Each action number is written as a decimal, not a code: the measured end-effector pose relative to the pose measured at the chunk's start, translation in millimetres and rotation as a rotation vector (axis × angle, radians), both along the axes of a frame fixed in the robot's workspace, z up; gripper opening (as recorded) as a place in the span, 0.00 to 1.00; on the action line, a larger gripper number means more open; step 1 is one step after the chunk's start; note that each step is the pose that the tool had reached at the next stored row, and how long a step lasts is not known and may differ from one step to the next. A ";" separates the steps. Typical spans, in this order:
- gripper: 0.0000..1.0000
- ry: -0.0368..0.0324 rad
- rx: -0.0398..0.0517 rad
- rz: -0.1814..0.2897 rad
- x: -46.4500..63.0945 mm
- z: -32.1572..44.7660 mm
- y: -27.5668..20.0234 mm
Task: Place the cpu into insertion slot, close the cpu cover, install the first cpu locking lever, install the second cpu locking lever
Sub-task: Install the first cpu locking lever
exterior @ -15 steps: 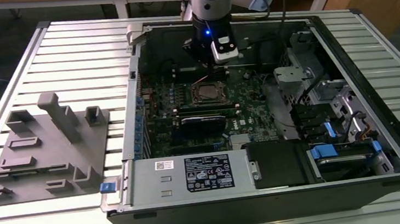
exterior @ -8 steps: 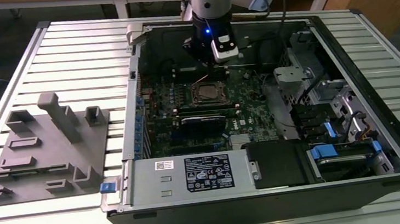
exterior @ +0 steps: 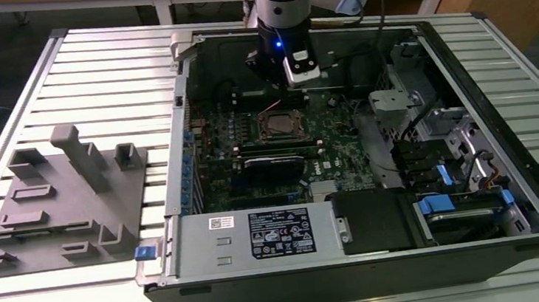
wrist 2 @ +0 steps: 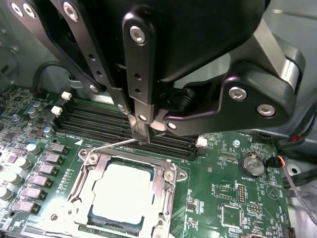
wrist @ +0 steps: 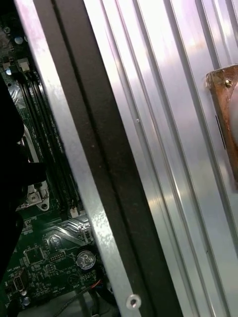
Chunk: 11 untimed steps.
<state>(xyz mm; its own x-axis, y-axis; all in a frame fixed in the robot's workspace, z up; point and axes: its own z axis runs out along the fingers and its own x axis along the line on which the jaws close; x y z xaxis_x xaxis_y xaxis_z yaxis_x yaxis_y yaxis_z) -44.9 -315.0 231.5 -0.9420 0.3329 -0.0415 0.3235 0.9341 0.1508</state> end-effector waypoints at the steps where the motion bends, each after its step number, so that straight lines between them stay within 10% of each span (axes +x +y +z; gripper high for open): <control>1: 0.11 -0.0012 0.0024 0.001 -0.4 0.0 -0.8; 11: 0.11 -0.0108 0.0302 0.007 -7.6 -2.3 -5.1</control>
<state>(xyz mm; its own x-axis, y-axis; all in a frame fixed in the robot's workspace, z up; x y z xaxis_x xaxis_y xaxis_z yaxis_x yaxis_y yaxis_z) -52.5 -320.1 229.2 -0.9440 0.3274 -0.0418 0.3150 0.9314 0.1825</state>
